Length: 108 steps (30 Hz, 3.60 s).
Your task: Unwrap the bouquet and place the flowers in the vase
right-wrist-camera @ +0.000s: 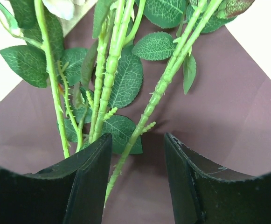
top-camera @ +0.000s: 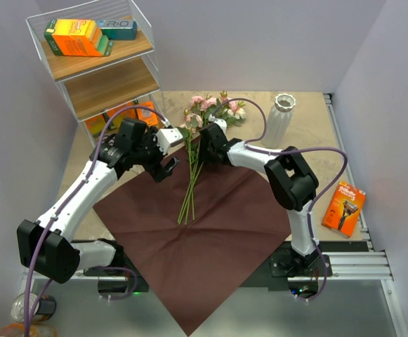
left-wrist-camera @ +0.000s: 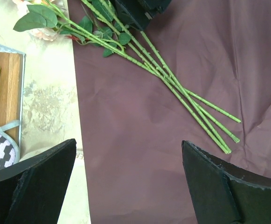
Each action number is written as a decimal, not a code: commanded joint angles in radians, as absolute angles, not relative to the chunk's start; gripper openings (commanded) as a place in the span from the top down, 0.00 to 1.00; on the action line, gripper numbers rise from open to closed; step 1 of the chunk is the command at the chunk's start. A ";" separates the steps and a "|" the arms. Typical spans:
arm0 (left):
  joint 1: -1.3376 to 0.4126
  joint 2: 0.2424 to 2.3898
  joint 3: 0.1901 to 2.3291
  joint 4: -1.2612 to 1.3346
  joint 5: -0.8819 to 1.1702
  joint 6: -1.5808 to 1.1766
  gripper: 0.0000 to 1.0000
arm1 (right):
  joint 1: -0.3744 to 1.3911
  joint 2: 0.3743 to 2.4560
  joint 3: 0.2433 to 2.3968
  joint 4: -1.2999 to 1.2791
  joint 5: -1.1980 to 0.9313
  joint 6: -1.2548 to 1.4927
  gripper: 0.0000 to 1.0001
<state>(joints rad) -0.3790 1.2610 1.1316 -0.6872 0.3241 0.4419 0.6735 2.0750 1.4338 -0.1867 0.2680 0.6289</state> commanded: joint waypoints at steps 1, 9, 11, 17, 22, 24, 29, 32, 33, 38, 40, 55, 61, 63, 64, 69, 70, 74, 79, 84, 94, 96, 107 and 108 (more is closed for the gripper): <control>-0.368 1.227 1.114 -0.643 0.314 0.463 0.01 | 0.672 2.071 1.465 -0.138 0.281 0.652 0.48; -0.368 1.226 1.098 -0.632 0.304 0.468 0.01 | 0.672 2.086 1.456 -0.117 0.322 0.658 0.75; -0.368 1.226 1.103 -0.634 0.301 0.469 0.01 | 0.673 2.077 1.440 -0.106 0.342 0.660 0.77; -0.368 1.223 1.141 -0.655 0.313 0.476 0.01 | 0.672 2.098 1.454 -0.146 0.397 0.655 0.66; -0.368 1.218 1.154 -0.669 0.319 0.482 0.01 | 0.673 2.128 1.463 -0.164 0.403 0.664 0.61; -0.368 1.216 1.158 -0.676 0.321 0.485 0.01 | 0.673 2.129 1.456 -0.157 0.402 0.676 0.64; -0.368 1.207 1.160 -0.681 0.313 0.491 0.01 | 0.672 2.090 1.444 -0.147 0.397 0.683 0.87; -0.368 1.203 1.152 -0.677 0.308 0.492 0.01 | 0.673 2.040 1.414 -0.130 0.403 0.686 0.98; -0.368 1.204 1.151 -0.673 0.307 0.491 0.01 | 0.672 2.002 1.407 -0.121 0.405 0.687 1.00; -0.368 1.206 1.155 -0.667 0.308 0.491 0.01 | 0.678 1.869 1.353 -0.109 0.410 0.701 1.00; -0.368 1.207 1.161 -0.670 0.308 0.492 0.01 | 0.678 1.803 1.335 -0.107 0.413 0.709 1.00; -0.368 1.213 1.180 -0.675 0.330 0.491 0.01 | 0.678 1.476 1.454 0.035 0.617 0.323 1.00; -0.364 1.258 1.219 -0.681 0.364 0.472 0.01 | 0.657 1.505 1.560 0.508 0.707 -0.176 1.00; -0.361 1.259 1.224 -0.678 0.373 0.471 0.01 | 0.629 1.525 1.571 0.708 0.667 -0.308 1.00; -0.359 1.259 1.224 -0.675 0.376 0.472 0.01 | 0.618 1.534 1.589 0.736 0.645 -0.331 1.00; -0.344 1.264 1.218 -0.667 0.371 0.483 0.01 | 0.539 1.594 1.681 0.929 0.623 -0.439 1.00; -0.341 1.266 1.219 -0.669 0.373 0.486 0.01 | 0.528 1.604 1.677 0.978 0.606 -0.455 1.00; -0.319 1.285 1.236 -0.673 0.387 0.497 0.01 | 0.494 1.675 1.732 1.139 0.583 -0.569 1.00; -0.288 1.302 1.266 -0.687 0.414 0.518 0.01 | 0.425 1.716 1.787 1.144 0.564 -0.542 1.00; -0.265 1.322 1.288 -0.704 0.446 0.548 0.01 | 0.376 1.715 1.738 1.181 0.571 -0.519 1.00; -0.239 1.361 1.327 -0.715 0.494 0.560 0.01 | 0.351 1.698 1.608 1.256 0.583 -0.508 1.00; -0.233 1.362 1.327 -0.713 0.497 0.563 0.01 | 0.351 1.697 1.594 1.262 0.597 -0.506 1.00; -0.224 1.350 1.304 -0.726 0.511 0.577 0.01 | 0.365 1.599 1.454 1.136 0.693 -0.436 1.00; -0.222 1.348 1.304 -0.727 0.511 0.578 0.01 | 0.367 1.589 1.453 1.103 0.713 -0.431 1.00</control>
